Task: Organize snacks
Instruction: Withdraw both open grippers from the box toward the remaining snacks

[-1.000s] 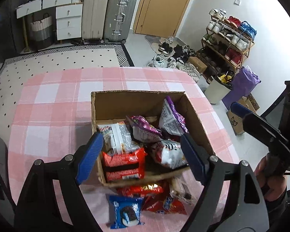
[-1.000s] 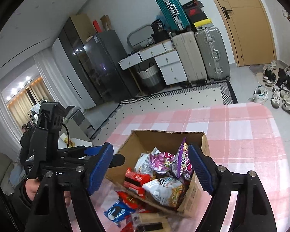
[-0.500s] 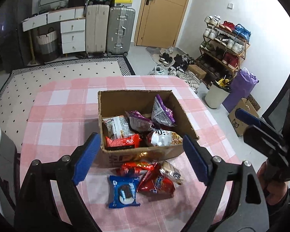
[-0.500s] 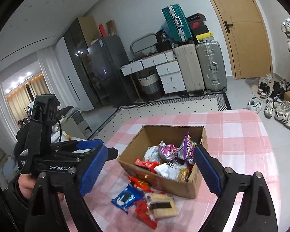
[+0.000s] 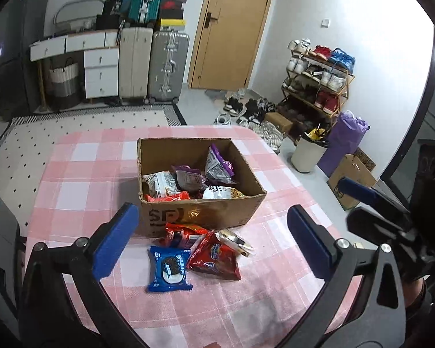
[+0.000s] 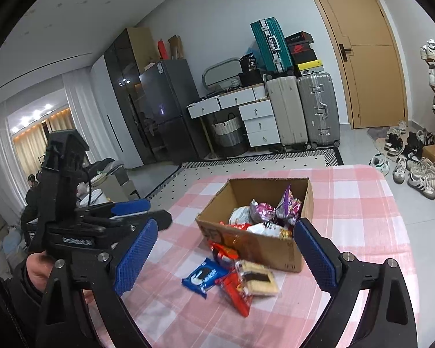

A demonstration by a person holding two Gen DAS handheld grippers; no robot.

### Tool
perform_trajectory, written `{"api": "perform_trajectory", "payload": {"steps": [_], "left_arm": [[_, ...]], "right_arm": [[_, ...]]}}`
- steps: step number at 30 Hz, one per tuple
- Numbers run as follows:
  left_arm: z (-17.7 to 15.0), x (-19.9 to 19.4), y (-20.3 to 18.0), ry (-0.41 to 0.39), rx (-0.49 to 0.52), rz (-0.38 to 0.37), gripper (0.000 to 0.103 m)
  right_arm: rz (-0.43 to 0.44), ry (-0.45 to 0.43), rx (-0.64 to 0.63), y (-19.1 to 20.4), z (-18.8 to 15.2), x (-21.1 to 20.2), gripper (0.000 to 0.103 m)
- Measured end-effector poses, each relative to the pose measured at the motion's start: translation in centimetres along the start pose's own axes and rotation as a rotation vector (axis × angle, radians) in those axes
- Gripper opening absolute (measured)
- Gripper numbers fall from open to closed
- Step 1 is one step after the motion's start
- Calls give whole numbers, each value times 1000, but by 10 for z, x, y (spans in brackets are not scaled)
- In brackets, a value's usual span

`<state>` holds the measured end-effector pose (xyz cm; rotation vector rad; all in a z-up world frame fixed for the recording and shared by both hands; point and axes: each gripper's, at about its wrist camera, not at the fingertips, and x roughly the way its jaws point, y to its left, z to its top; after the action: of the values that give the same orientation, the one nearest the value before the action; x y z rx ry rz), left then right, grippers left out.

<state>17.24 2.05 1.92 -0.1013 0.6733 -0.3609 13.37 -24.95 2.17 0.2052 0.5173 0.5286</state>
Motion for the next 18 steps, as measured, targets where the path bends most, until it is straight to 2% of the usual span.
{"api": "perform_trajectory", "payload": {"steps": [4, 13, 18], "left_arm": [[-12, -18, -2, -38, 1, 18, 102], [-52, -30, 13, -17, -48, 2, 102], [-75, -32, 14, -13, -30, 76, 102]], "right_arm": [[-6, 2, 15, 4, -12, -7, 97], [-2, 38, 18, 13, -44, -8, 97], [-8, 64, 35, 12, -61, 3, 98]]}}
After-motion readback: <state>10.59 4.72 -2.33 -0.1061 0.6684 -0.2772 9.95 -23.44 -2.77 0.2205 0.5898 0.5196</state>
